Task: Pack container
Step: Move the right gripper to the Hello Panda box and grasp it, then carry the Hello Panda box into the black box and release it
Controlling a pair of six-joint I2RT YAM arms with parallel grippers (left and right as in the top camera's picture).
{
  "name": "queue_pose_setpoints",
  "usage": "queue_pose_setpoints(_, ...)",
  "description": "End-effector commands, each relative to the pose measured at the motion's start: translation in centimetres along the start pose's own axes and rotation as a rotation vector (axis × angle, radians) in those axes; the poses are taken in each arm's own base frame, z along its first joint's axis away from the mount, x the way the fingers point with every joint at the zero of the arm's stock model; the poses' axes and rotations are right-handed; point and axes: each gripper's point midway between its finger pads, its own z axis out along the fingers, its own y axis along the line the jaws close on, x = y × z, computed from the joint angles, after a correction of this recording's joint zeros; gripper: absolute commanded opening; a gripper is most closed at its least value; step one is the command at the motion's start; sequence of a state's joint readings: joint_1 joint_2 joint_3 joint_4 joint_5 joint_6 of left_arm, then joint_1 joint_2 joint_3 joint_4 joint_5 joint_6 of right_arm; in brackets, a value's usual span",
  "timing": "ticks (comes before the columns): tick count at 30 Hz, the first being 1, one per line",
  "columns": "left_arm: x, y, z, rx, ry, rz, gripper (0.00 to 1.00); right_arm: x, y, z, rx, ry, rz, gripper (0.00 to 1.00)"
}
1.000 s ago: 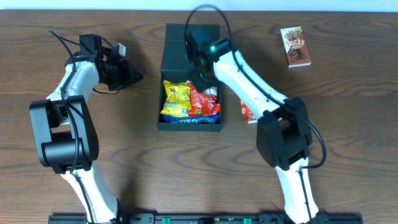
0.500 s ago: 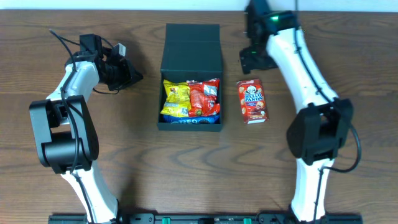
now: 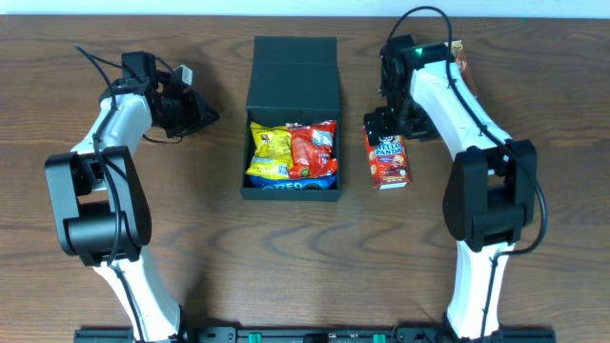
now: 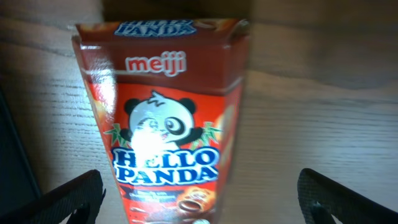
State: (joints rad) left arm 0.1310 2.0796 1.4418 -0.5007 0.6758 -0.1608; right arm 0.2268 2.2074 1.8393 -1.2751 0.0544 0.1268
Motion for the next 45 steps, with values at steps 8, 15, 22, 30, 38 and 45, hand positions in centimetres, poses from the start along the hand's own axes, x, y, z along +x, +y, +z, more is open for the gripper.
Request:
queue_pose_setpoints(8, -0.6, -0.2, -0.8, -0.003, -0.025, 0.007, 0.18, 1.4, 1.4, 3.1, -0.007, 0.031, -0.017, 0.99)
queue_pose_setpoints(15, -0.6, -0.2, -0.8, -0.003, -0.025, 0.007, 0.18, 1.4, 1.4, 4.0, -0.007, 0.027, -0.016, 0.83)
queue_pose_setpoints(22, -0.5, -0.2, -0.8, -0.003, -0.024, 0.006, 0.19, 1.3, 1.4, 4.0, -0.008, 0.021, -0.016, 0.64)
queue_pose_setpoints(30, -0.6, -0.1, -0.8, -0.004, -0.026, 0.008, 0.18, -1.7, 1.5, -0.7, -0.013, -0.076, -0.054, 0.57)
queue_pose_setpoints(38, -2.6, 1.4, -3.1, -0.02, -0.081, -0.024, 0.18, -6.5, 4.3, -10.9, -0.053, -0.346, -0.255, 0.57)
queue_pose_setpoints(45, -4.5, 3.1, -6.2, -0.038, -0.125, -0.077, 0.18, -5.4, 13.1, -13.0, -0.132, -0.422, -0.498, 0.58)
